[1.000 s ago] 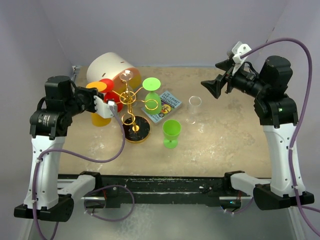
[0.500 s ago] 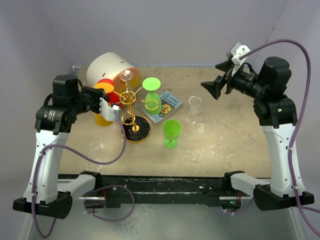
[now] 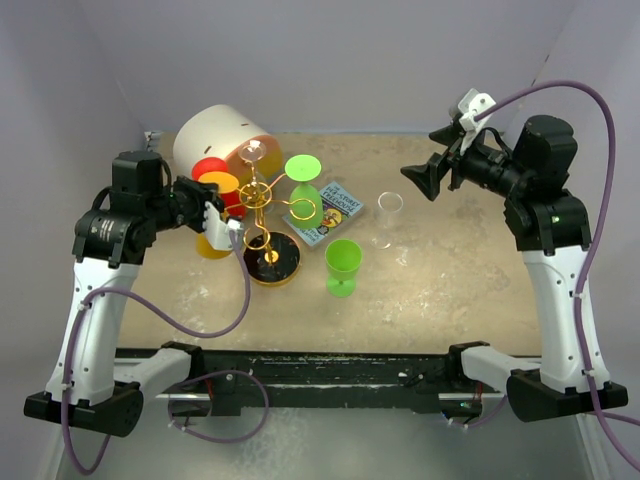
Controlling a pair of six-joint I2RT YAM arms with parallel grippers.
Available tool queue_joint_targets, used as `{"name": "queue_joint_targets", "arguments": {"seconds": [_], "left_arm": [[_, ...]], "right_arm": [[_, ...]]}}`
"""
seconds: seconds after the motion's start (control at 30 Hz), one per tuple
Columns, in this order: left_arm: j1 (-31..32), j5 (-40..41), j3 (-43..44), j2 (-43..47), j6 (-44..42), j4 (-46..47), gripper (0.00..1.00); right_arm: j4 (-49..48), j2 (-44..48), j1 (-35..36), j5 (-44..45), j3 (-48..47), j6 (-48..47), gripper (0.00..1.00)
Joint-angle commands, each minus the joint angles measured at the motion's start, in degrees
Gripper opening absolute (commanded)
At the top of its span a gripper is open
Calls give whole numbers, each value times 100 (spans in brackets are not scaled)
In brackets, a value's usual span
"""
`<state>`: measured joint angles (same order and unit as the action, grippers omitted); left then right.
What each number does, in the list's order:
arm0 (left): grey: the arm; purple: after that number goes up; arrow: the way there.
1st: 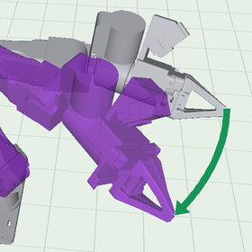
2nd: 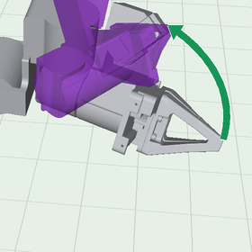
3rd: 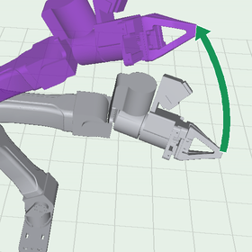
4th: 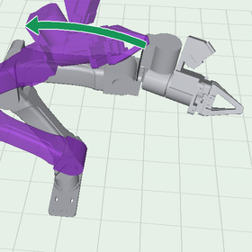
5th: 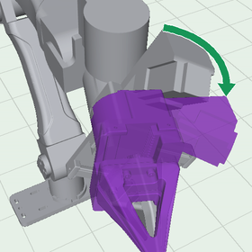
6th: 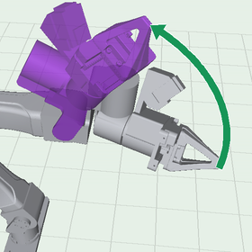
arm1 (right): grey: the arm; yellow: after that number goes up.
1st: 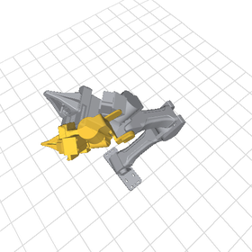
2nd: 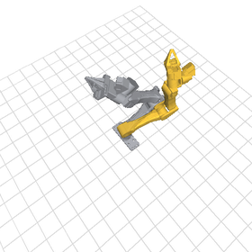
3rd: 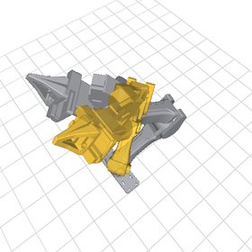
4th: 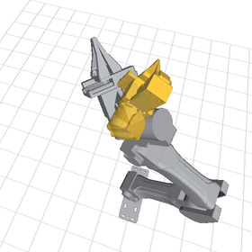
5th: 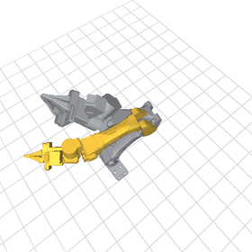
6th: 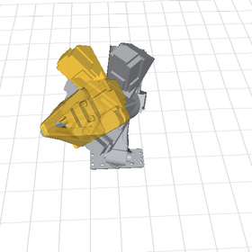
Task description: Place the wine glass upside down on the wine glass rack
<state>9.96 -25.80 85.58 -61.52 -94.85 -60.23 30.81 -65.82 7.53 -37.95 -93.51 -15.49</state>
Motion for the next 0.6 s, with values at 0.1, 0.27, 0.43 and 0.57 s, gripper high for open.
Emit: {"name": "queue_joint_targets", "arguments": {"seconds": [0.1, 0.27, 0.43, 0.57], "left_arm": [[77, -612, 215, -17, -245, -298, 0], [72, -772, 313, -8, -244, -437, 0], [77, -545, 422, 16, -237, -595, 0], [77, -429, 526, 52, -181, -679, 0]], "right_arm": [[-140, 83, -15, 47, -69, -95, 87], [-136, 86, -15, 7, -63, -97, 87], [-119, 121, -16, 18, -14, -128, 87], [-110, 131, -15, 30, 26, -164, 87]]}}
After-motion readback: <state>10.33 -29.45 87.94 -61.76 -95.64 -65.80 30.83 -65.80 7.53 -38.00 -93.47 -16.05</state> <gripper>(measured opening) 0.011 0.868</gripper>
